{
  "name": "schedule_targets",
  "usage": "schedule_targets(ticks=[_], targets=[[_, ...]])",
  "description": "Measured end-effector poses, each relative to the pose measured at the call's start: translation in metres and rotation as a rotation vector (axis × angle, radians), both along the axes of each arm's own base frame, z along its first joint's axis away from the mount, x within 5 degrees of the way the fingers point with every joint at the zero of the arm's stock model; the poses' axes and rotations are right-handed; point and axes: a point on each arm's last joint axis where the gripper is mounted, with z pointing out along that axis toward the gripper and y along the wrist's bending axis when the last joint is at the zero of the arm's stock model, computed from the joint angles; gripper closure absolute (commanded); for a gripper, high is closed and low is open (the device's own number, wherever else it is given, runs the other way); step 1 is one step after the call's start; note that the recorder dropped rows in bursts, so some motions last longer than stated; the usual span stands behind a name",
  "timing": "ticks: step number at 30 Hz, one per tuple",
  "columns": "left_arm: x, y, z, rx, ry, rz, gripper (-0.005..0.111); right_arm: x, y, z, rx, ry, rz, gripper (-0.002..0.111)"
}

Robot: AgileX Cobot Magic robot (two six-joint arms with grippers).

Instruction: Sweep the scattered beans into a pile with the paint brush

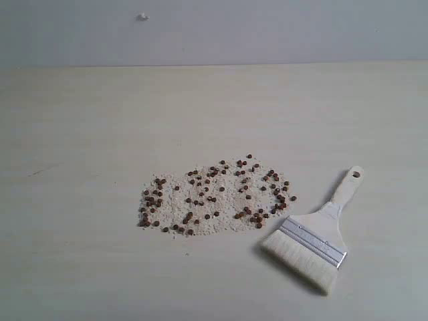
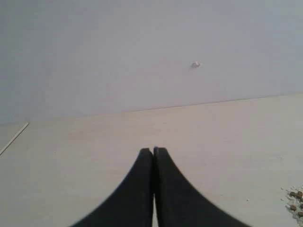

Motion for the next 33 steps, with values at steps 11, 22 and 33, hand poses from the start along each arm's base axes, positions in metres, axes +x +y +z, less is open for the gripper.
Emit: schedule_targets(ticks=[11,22,33], targets=[[0.0000,0.0000,0.0000,0.000,0.000,0.000,0.107,0.0000,-0.0003,0.0013,0.001,-0.015,-0.004,0.108],[0.0000,0.0000,0.0000,0.000,0.000,0.000,0.107,0.0000,-0.0006,0.0026,0.002,-0.029,-0.007,0.108],[0.0000,0.0000,0.0000,0.000,0.000,0.000,0.107,0.0001,-0.0010,0.0029,-0.094,-0.038,-0.012,0.108]])
